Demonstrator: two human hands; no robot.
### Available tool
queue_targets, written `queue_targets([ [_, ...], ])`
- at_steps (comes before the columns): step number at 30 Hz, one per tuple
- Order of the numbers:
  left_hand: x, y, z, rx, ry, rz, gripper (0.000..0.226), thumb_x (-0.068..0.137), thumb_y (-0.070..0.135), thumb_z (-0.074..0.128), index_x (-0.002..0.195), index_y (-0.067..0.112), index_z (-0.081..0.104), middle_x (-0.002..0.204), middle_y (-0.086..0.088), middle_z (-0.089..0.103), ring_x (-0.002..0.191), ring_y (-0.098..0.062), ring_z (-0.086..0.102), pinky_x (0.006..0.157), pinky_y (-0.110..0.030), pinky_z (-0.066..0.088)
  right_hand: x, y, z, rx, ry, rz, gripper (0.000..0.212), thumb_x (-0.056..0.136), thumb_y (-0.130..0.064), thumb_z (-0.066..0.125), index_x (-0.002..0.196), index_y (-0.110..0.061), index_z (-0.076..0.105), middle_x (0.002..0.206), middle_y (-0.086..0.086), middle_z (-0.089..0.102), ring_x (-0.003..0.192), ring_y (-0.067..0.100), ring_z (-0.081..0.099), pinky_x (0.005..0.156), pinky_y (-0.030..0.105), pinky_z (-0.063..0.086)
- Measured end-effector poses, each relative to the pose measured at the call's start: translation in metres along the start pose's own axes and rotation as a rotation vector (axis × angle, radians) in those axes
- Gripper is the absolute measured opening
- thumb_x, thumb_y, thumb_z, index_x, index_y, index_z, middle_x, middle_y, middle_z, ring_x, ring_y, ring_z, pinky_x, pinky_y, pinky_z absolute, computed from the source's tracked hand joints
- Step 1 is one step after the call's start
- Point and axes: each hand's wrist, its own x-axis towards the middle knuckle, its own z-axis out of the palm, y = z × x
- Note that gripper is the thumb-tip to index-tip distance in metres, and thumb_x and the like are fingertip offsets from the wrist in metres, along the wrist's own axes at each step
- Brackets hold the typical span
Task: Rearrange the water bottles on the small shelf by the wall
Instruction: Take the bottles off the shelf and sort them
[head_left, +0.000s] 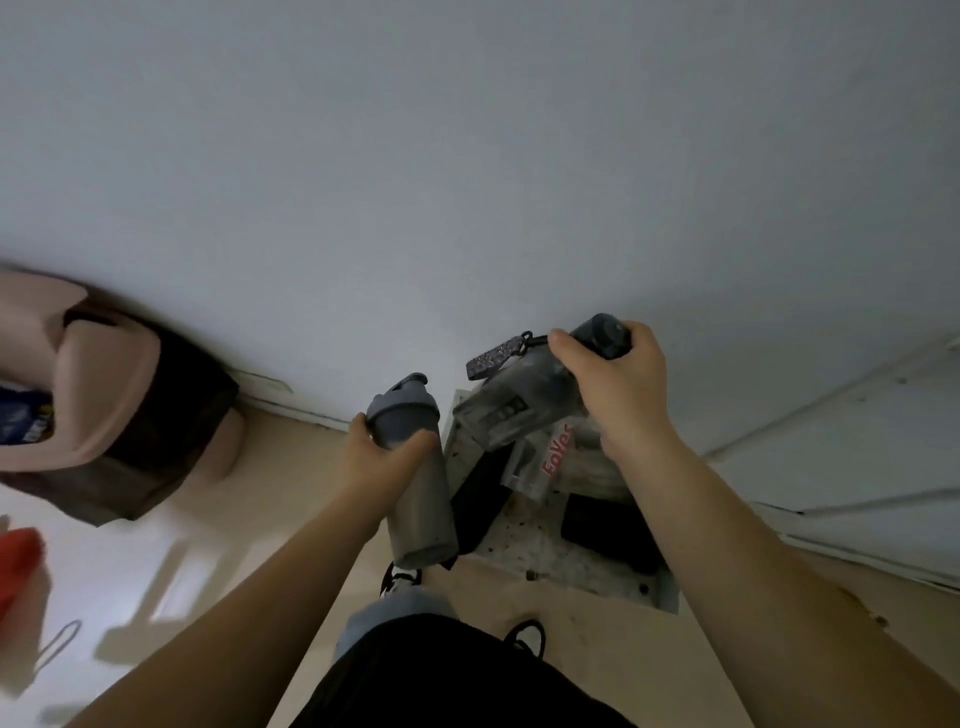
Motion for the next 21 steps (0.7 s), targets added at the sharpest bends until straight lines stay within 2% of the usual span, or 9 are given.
queue_targets([
  [2,-0.006,-0.002,-0.003,-0.037,0.026,0.006,0.076,0.082,0.032,0.08,0.141,0.028,0.033,0.105,0.006,0.054,0.091,-0.02,0.062,0.079,-0.047,0.059,0.007,0.006,0.011,-0.012,-0.042,0.0,0.04,0.077,-0.034,0.086,0.105,-0.022,0.059,0.094,-0.011,0.063,0.078,0.001,0.063,0.063,0.021,0.049],
  [5,-0.015,-0.003,-0.004,-0.063,0.011,0.027,0.1,0.082,0.023,0.081,0.158,0.026,0.015,0.098,0.01,0.051,0.086,-0.009,0.057,0.065,-0.031,0.052,0.01,0.018,0.027,-0.067,-0.093,-0.038,0.045,0.074,-0.036,0.087,0.108,-0.022,0.06,0.098,-0.009,0.066,0.086,0.009,0.066,0.074,0.03,0.056],
  [7,-0.017,-0.005,-0.006,-0.09,0.003,0.041,0.11,0.075,0.022,0.086,0.158,0.028,0.015,0.109,0.007,0.053,0.092,-0.007,0.057,0.067,-0.028,0.052,0.011,0.028,0.037,-0.095,-0.108,-0.062,0.047,0.072,-0.038,0.088,0.107,-0.025,0.06,0.098,-0.01,0.067,0.09,0.014,0.068,0.081,0.035,0.057],
  [10,-0.014,-0.006,-0.01,-0.094,-0.012,0.091,0.127,0.062,0.024,0.095,0.159,0.031,0.012,0.128,0.005,0.053,0.105,-0.01,0.06,0.081,-0.033,0.056,0.013,0.038,0.051,-0.129,-0.115,-0.083,0.046,0.072,-0.035,0.088,0.106,-0.025,0.059,0.096,-0.012,0.065,0.089,0.011,0.066,0.087,0.038,0.056],
  [14,-0.003,-0.005,-0.017,-0.051,-0.09,0.131,0.146,0.051,0.029,0.101,0.161,0.03,0.004,0.144,0.005,0.043,0.125,-0.02,0.055,0.103,-0.045,0.052,0.017,0.044,0.066,-0.205,-0.16,-0.13,0.044,0.076,-0.027,0.088,0.107,-0.019,0.058,0.096,-0.009,0.065,0.087,0.009,0.063,0.084,0.032,0.053],
  [17,0.006,-0.007,-0.019,0.035,-0.098,0.162,0.154,0.038,0.05,0.099,0.158,0.039,0.003,0.144,0.004,0.047,0.125,-0.022,0.056,0.101,-0.048,0.054,0.019,0.048,0.074,-0.224,-0.139,-0.15,0.043,0.076,-0.026,0.087,0.106,-0.018,0.057,0.096,-0.006,0.066,0.088,0.011,0.064,0.083,0.033,0.054],
  [21,0.015,-0.01,-0.019,0.056,-0.078,0.181,0.153,0.038,0.055,0.097,0.158,0.039,0.003,0.146,0.006,0.045,0.127,-0.019,0.054,0.1,-0.047,0.054,0.024,0.048,0.08,-0.264,-0.134,-0.147,0.04,0.078,-0.029,0.085,0.104,-0.02,0.056,0.094,-0.009,0.067,0.087,0.01,0.065,0.083,0.035,0.055],
])
